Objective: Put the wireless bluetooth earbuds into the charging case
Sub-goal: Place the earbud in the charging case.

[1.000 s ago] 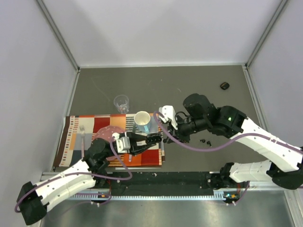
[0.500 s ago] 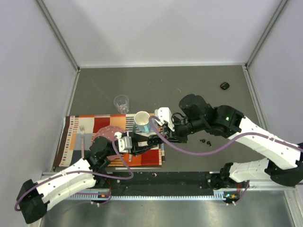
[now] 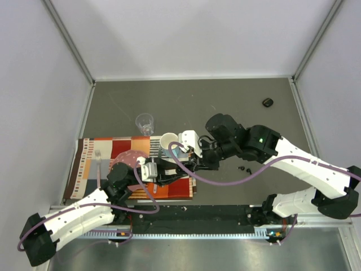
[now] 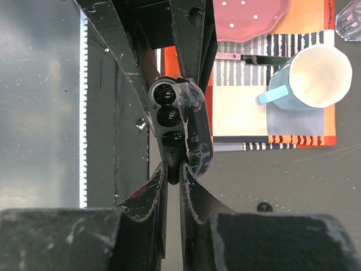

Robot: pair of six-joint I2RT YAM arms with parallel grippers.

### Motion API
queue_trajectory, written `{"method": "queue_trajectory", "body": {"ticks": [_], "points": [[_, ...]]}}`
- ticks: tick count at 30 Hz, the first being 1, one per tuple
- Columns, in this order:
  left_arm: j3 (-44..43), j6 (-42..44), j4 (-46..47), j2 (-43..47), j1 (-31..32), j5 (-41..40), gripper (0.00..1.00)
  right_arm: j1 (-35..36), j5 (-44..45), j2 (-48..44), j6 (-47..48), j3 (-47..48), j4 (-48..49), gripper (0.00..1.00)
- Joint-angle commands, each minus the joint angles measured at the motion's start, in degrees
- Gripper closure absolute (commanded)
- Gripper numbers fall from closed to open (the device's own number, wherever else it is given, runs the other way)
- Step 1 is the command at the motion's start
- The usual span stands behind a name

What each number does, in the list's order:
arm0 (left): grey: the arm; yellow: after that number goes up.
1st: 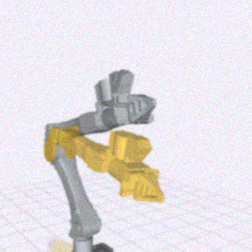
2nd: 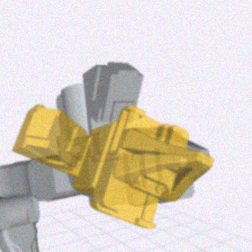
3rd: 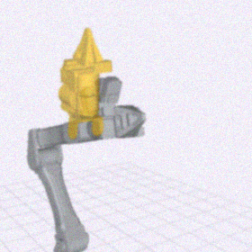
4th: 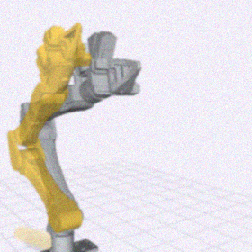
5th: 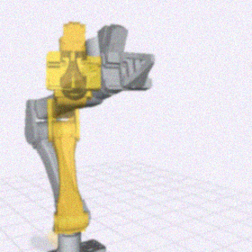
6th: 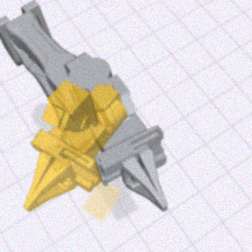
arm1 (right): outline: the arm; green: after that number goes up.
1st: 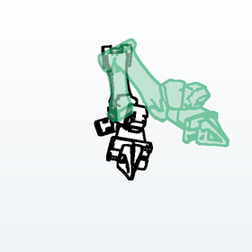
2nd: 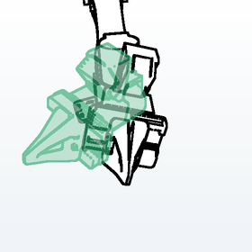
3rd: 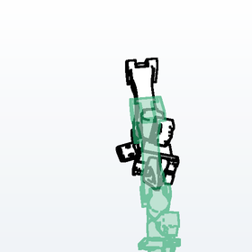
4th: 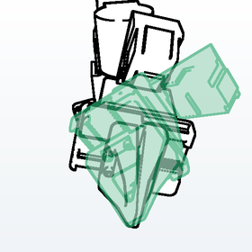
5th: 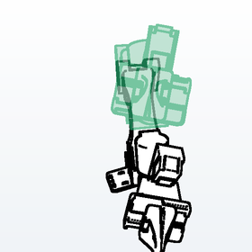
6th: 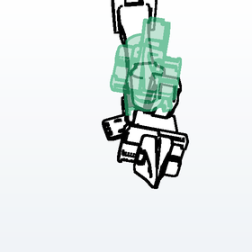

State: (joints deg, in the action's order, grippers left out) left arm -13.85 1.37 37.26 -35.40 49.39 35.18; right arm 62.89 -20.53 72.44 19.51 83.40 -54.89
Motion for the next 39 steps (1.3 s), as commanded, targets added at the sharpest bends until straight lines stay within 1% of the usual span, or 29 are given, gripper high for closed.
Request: {"method": "queue_trajectory", "body": {"ticks": [1, 16, 21, 25, 26, 32, 39], "points": [[-2.0, -1.0, 4.7, 0.2, -0.1, 1.7, 1.0, 0.8, 1.2, 0.6, 1.5, 1.9, 1.9, 1.0], [-1.4, -1.3, 7.0, -0.8, -0.1, 1.9, 1.0, 1.4, 3.0, 1.1, 1.4, 1.1, 5.1, 1.0], [-1.3, -1.3, 7.0, -0.4, -0.2, 1.6, 1.0, 1.9, 5.0, 2.2, 1.1, 0.6, 5.1, 1.0], [-0.7, -1.3, 7.6, 0.2, -0.2, 0.9, 1.0, 2.4, 7.5, 3.2, 0.4, 0.4, 5.0, 0.96], [-0.7, -1.3, 7.7, 0.4, -0.2, 0.6, 1.0, 2.4, 8.1, 3.4, 0.4, 0.4, 4.9, 0.92], [0.1, -1.3, 7.8, 1.4, -0.2, -0.7, 1.0, 2.6, 10.0, 3.4, -0.6, 1.2, 4.8, 0.83], [0.2, -1.3, 8.1, 1.3, -0.1, -1.0, 1.0, 2.6, 10.3, 3.1, -0.7, 2.4, 5.1, 0.82]]}}
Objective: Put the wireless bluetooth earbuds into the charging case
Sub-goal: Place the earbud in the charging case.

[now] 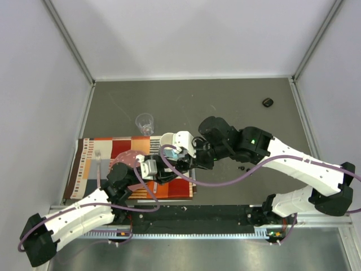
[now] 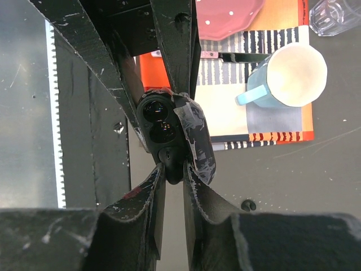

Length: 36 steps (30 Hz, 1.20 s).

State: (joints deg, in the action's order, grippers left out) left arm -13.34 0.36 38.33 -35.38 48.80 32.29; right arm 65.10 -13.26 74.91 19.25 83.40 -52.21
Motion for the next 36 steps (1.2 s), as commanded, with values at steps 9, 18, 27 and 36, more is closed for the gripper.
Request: {"method": "queue_trajectory", "body": {"ticks": [9, 18, 27, 36], "points": [[0.1, -0.2, 7.3, 1.3, 0.4, 1.5, 1.0, 0.4, 3.3, -2.3, -1.9, 2.5, 4.0, 0.74], [-0.4, 0.0, 5.2, 1.5, 0.5, -0.3, 1.0, 0.3, 2.6, -7.7, -3.7, 1.4, 6.5, 0.71], [-0.3, 1.0, 2.9, 2.8, 0.5, -5.4, 1.0, 0.2, 8.8, -19.2, -8.8, -7.1, 14.0, 0.46], [-0.1, 1.5, 1.8, 4.8, 0.5, -6.3, 1.0, -22.4, 8.8, -23.3, -23.5, -17.9, 20.2, 0.45]]}}
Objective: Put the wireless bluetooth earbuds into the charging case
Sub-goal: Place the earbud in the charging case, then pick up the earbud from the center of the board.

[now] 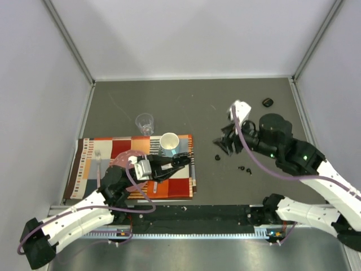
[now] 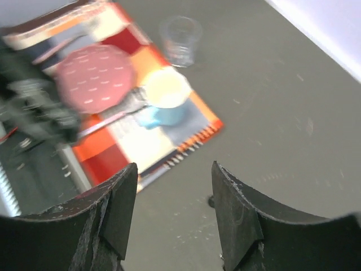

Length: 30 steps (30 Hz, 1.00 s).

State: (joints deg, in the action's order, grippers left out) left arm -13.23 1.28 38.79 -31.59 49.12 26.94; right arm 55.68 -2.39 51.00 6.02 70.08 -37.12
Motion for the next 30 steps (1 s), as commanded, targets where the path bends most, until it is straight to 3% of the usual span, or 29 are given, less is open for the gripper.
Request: {"method": "queue_trajectory", "body": {"ticks": [1, 3, 6, 16, 30], "points": [[-0.3, 0.4, 1.2, 1.2, 0.2, -1.0, 1.0, -16.8, -5.0, 1.2, -12.1, -5.6, 5.5, 0.47], [-0.4, 0.3, 0.7, 1.5, 0.1, -0.9, 1.0, -24.9, -8.1, 4.1, -17.1, -8.5, 5.6, 0.5], [-0.1, 0.2, 0.2, 2.4, 0.2, -1.1, 1.0, -27.7, -10.3, 7.8, -23.7, -12.8, 7.2, 0.53], [0.6, 0.2, 0.3, 3.6, 0.2, -2.5, 1.0, -27.6, -14.3, 16.2, -31.3, -25.3, 19.4, 0.62], [0.7, -0.4, 0.7, 2.9, 0.2, -2.6, 1.0, -21.8, -5.0, 32.2, -28.2, -19.7, 19.1, 0.66]]}}
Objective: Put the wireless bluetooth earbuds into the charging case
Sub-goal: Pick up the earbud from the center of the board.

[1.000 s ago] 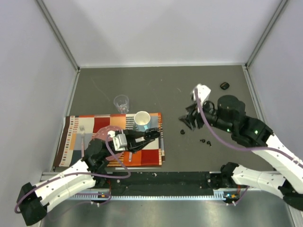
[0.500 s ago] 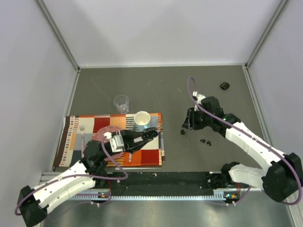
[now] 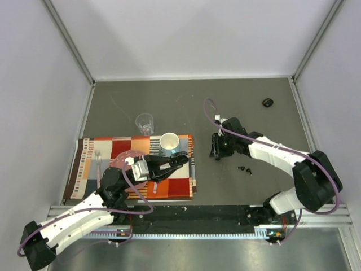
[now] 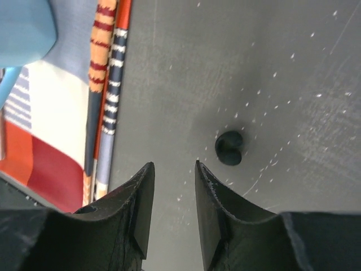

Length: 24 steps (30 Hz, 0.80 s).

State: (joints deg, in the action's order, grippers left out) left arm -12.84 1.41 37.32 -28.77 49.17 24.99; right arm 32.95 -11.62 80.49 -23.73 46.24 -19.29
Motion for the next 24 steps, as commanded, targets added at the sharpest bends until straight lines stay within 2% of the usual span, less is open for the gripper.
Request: {"method": "queue_trajectory", "body": {"ticks": [1, 24], "points": [[0.3, -0.5, 2.1, 0.3, 0.1, -0.6, 1.0, 1.0, 5.5, 3.3, 1.8, 4.3, 1.2, 0.66], [0.4, -0.1, 1.8, -0.1, 0.1, -1.2, 1.0, 2.6, 9.2, 7.9, 3.4, 5.8, -2.2, 0.7]]}}
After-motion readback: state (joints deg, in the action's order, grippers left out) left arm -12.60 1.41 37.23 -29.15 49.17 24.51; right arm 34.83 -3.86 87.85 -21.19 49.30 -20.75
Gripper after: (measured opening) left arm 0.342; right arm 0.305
